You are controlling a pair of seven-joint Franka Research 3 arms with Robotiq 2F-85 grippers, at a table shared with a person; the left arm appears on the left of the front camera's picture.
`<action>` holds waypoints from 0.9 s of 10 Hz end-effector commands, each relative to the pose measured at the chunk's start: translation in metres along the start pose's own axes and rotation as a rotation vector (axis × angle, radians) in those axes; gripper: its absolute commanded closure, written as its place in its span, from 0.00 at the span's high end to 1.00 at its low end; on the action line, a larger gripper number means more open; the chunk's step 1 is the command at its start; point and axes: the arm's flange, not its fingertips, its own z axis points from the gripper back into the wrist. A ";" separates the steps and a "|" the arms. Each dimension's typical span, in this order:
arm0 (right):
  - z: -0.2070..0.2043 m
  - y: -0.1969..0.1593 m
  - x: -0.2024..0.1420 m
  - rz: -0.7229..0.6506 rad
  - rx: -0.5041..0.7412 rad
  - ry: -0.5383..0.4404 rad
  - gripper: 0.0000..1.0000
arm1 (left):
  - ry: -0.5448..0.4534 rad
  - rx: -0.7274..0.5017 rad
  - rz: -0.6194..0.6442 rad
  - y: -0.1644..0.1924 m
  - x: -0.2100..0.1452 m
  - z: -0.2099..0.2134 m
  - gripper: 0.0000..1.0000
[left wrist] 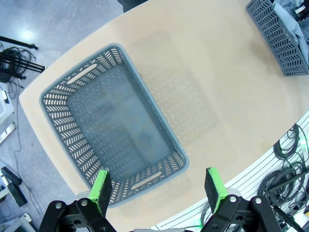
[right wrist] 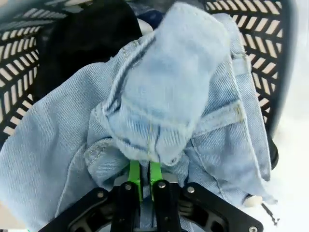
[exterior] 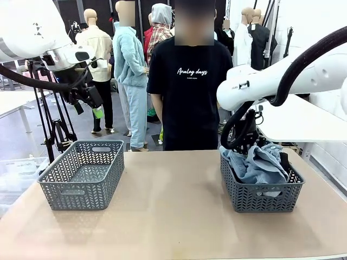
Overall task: Sort the tops and bottoms.
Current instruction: Sort the clothes according to human instructions.
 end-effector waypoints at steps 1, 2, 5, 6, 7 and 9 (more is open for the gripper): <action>-0.025 0.002 0.003 0.015 -0.017 0.085 0.00 | -0.010 0.003 0.001 0.001 0.000 0.002 1.00; -0.018 -0.001 0.002 0.005 0.001 0.059 0.00 | -0.010 0.003 0.001 0.001 0.000 0.002 1.00; 0.020 -0.022 -0.009 -0.012 0.052 -0.006 0.00 | -0.010 0.003 0.001 0.001 0.000 0.002 1.00; 0.029 -0.029 -0.013 -0.029 0.064 -0.021 0.12 | -0.010 0.003 0.001 0.001 0.000 0.002 1.00; 0.036 -0.034 -0.016 -0.030 0.080 -0.034 0.29 | -0.010 0.003 0.001 0.001 0.000 0.002 1.00; 0.047 -0.040 -0.019 -0.050 0.123 -0.062 0.64 | -0.010 0.003 0.001 0.001 0.000 0.002 1.00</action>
